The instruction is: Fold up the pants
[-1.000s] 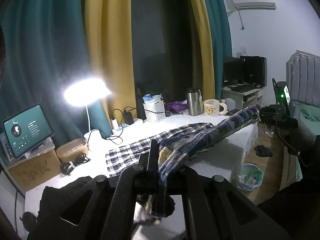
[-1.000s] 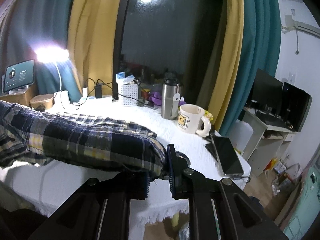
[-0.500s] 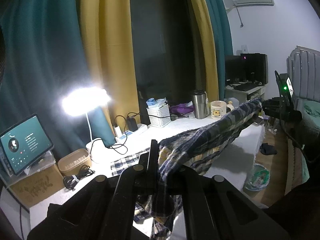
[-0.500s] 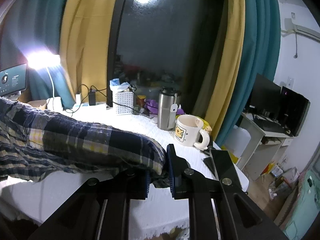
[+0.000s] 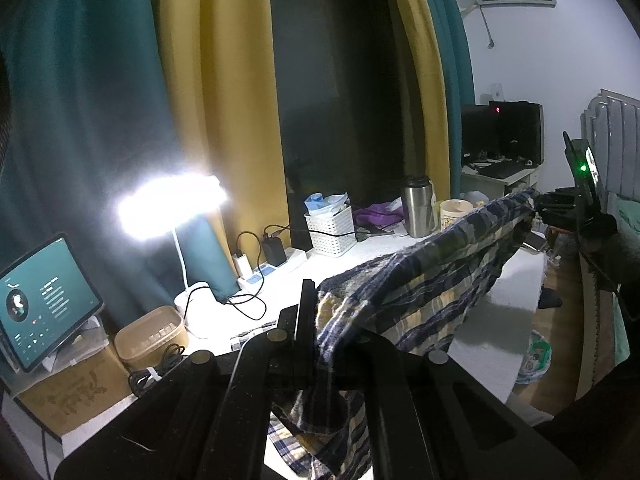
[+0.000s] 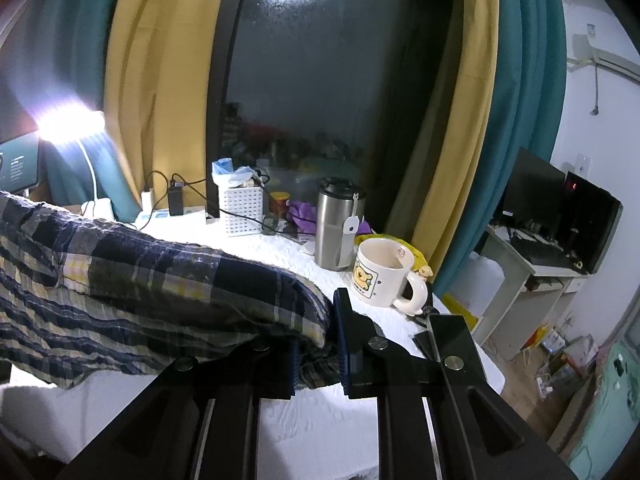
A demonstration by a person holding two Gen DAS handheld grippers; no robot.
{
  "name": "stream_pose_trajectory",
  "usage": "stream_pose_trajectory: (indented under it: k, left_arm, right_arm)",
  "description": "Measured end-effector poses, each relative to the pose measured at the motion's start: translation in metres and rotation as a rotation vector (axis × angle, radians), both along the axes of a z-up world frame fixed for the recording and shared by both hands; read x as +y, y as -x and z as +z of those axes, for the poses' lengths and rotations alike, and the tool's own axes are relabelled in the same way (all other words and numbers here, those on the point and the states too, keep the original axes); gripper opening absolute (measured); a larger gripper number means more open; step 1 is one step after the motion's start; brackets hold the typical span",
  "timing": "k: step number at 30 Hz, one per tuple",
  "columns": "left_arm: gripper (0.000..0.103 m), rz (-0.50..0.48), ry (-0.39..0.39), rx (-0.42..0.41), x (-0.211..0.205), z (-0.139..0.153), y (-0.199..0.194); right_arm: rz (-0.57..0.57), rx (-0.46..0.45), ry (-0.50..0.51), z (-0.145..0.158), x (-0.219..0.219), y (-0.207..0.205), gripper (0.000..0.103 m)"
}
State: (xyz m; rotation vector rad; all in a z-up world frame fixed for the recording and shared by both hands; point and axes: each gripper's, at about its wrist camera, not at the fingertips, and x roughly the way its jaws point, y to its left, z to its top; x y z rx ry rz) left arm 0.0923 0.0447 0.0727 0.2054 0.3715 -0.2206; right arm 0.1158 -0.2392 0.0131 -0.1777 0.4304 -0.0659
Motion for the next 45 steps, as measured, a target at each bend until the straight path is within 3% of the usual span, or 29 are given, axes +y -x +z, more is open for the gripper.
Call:
stream_pose_trajectory:
  k: [15,27,45]
  left_arm:
    - [0.002,0.014,0.020,0.078,0.017,-0.018,-0.057]
    - [0.002,0.072,0.065,0.181,0.034,-0.047,-0.102]
    - [0.002,0.116,0.070,0.286,0.064,-0.085,-0.164]
  right_arm:
    - [-0.006,0.050,-0.008,-0.009,0.006,-0.051,0.015]
    - [0.013,0.112,-0.027,-0.029,0.015,-0.097,0.015]
    - [0.030,0.223,-0.045,-0.071,0.032,-0.171,0.015]
